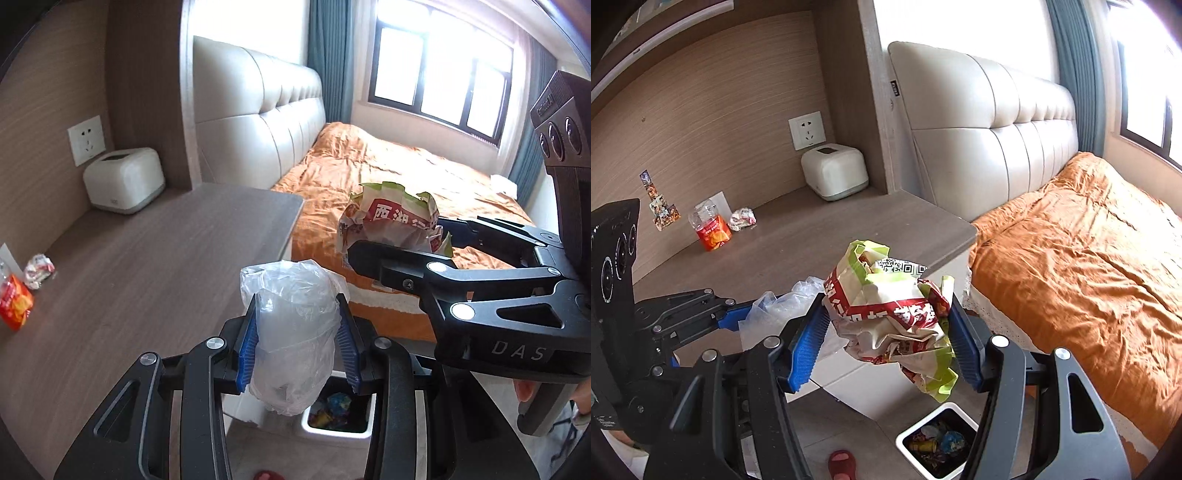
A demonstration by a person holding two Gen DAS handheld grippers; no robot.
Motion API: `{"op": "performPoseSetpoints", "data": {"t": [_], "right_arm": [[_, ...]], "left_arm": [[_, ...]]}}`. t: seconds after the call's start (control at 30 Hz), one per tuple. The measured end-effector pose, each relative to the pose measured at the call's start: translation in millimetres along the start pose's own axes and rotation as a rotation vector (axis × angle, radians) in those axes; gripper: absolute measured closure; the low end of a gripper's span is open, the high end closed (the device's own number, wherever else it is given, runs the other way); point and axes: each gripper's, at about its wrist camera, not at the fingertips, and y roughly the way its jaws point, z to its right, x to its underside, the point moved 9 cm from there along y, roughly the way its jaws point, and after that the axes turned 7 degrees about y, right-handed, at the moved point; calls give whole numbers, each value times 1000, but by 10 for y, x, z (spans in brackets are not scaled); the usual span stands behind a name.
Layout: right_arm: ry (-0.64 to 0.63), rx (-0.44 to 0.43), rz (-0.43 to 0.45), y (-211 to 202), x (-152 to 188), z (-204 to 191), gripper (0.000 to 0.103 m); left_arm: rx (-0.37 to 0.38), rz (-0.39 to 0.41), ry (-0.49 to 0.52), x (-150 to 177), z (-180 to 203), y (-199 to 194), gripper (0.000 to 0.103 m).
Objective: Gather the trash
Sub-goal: 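Carry the bag and wrapper over the white bin and open both tools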
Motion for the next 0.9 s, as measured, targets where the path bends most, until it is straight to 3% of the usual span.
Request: {"op": "performPoseSetpoints", "data": {"t": [0.4,0.67,0.9], "right_arm": [[129,107,-71,22,814,833,40],[229,153,-175,561,1656,1393,40],[289,196,-260,1329,2559,1824,39]], "left_arm": [[136,-103,75,493,780,690,65],[217,-214,130,1191,1081,1542,65],[272,-316,151,2054,1201,2484,65]]}}
